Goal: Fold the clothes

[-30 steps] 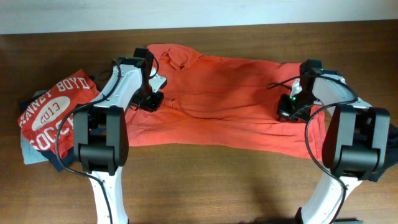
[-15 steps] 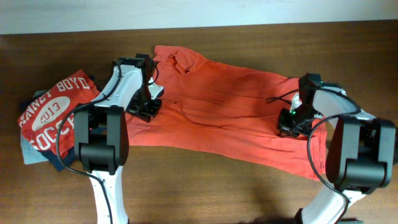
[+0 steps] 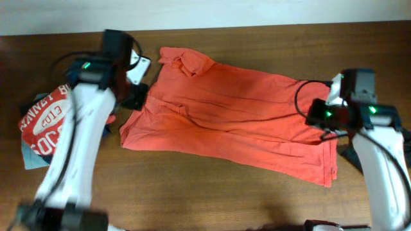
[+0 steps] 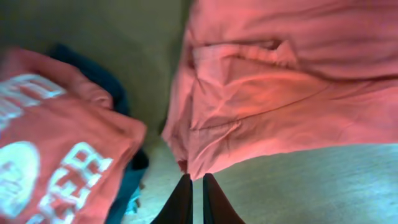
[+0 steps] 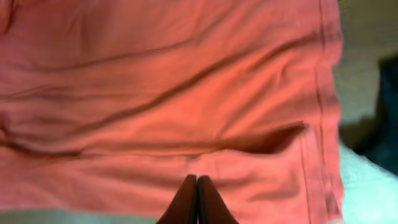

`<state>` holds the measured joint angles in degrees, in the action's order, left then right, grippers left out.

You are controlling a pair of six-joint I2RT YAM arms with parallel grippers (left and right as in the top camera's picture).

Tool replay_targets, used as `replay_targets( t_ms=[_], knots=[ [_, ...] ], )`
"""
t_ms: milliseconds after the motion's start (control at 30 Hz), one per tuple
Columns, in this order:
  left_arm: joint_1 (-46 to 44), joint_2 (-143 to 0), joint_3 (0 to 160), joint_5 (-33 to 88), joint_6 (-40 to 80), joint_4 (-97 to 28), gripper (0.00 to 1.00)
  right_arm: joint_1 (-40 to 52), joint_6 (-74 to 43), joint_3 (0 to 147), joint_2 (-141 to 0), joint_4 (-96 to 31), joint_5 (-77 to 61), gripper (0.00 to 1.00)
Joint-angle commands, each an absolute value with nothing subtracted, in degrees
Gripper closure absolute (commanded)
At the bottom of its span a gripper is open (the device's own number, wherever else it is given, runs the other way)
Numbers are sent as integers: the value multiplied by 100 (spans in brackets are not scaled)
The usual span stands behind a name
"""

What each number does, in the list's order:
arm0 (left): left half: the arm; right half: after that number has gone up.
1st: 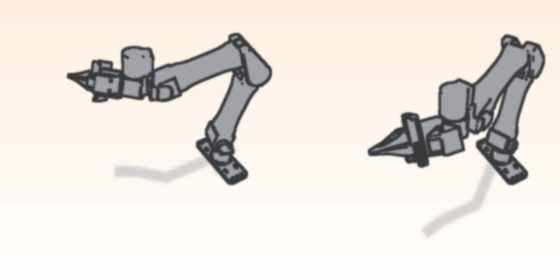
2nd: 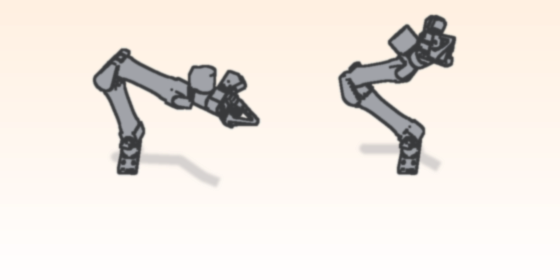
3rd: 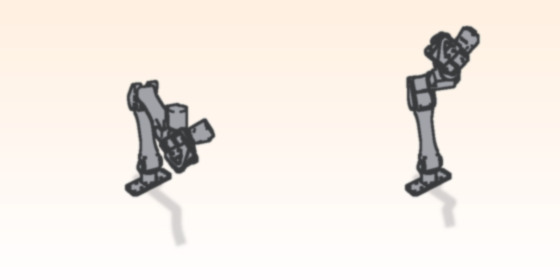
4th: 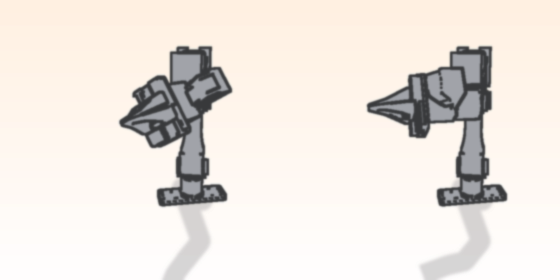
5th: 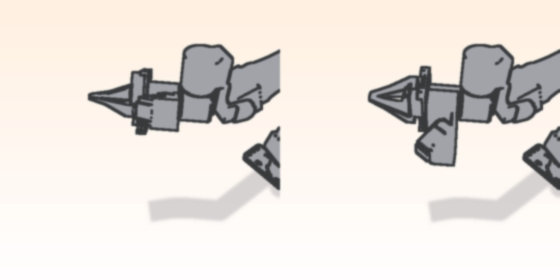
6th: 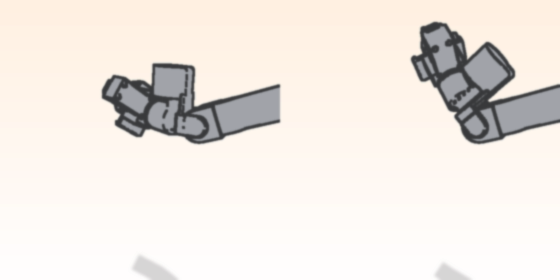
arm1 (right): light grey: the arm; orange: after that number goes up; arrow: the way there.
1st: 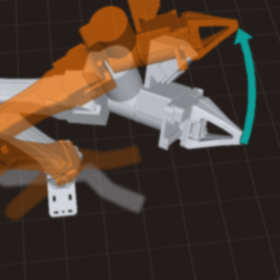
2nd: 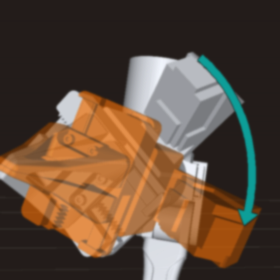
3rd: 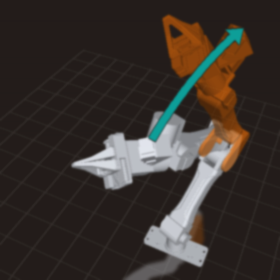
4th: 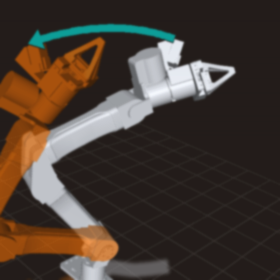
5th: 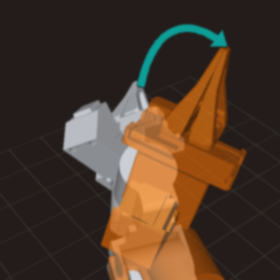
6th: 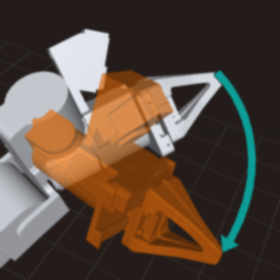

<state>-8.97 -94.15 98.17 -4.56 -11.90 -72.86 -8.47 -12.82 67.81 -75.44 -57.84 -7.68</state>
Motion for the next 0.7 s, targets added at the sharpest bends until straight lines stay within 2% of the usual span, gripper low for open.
replay_targets(
  t_ms=[0, 100, 200, 267, 367, 567, 600, 667],
  knots=[
    [-899, -8871, 8805, -541, -1118, -6978, 92, -821, -1247, 6772, -7220, -6055, -676, 96],
    [-891, -8388, 7465, -534, -1118, -6025, 86, -821, -1356, 6593, -7238, -6243, -731, 96],
    [-878, -8267, 6427, -185, -1118, -4814, 63, -821, -1579, 6182, -7343, -6149, -753, 94],
    [-878, -8350, 5878, 113, -1116, -4025, 55, -821, -1704, 5802, -7483, -5905, -834, 95],
    [-878, -8643, 5384, 235, -1050, -3367, 53, -825, -1822, 5271, -7784, -5483, -1052, 96],
    [-871, -9526, 5301, 242, -963, -2956, 54, -825, -1918, 4735, -8388, -4890, -1140, 96],
    [-871, -9673, 5301, 237, -895, -2930, 56, -825, -1920, 4674, -8495, -4757, -1140, 96],
    [-869, -9939, 5301, 242, -775, -2917, 66, -827, -2051, 4576, -8702, -4521, -1138, 96]
  ],
)
